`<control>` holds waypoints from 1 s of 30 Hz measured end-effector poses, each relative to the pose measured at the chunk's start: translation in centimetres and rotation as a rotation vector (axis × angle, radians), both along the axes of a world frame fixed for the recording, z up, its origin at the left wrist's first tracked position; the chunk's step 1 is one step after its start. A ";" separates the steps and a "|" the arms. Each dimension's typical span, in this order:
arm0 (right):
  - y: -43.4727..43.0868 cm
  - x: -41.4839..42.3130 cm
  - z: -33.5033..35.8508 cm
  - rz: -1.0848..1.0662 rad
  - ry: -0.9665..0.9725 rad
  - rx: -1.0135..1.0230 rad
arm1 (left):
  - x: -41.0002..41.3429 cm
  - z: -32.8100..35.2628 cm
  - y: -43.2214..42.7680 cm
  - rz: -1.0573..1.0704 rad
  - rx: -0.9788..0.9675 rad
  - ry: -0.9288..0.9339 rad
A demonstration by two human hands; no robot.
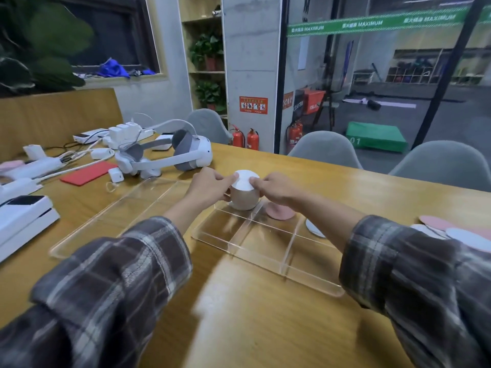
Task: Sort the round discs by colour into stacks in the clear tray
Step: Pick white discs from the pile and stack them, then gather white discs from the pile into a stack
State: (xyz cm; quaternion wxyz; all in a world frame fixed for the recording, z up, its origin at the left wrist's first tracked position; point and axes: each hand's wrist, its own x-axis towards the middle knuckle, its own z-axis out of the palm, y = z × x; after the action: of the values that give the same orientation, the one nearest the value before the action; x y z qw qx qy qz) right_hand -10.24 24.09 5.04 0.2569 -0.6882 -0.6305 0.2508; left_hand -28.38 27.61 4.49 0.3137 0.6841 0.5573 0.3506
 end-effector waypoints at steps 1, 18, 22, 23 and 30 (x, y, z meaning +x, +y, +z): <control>0.1 -0.1 -0.1 0.001 -0.049 -0.003 | 0.0 -0.1 0.1 0.007 0.005 0.036; -0.9 0.3 -0.1 -0.018 -0.119 0.141 | 0.1 0.1 -0.8 0.154 0.267 0.137; -4.1 2.3 0.9 -0.015 -0.125 0.206 | 0.9 1.3 -3.5 0.086 0.426 0.110; -5.1 2.8 1.1 -0.020 -0.128 0.222 | 1.3 1.4 -4.3 0.033 0.465 0.118; -15.1 8.3 1.9 -0.066 -0.160 0.272 | 6.8 2.5 -11.5 -0.332 0.548 0.155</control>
State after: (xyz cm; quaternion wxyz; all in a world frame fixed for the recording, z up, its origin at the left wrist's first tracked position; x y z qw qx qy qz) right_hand -1.98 8.94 6.93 0.3048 -0.6851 -0.6541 0.0989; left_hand -21.58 16.09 6.97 0.1277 0.8492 0.3455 0.3785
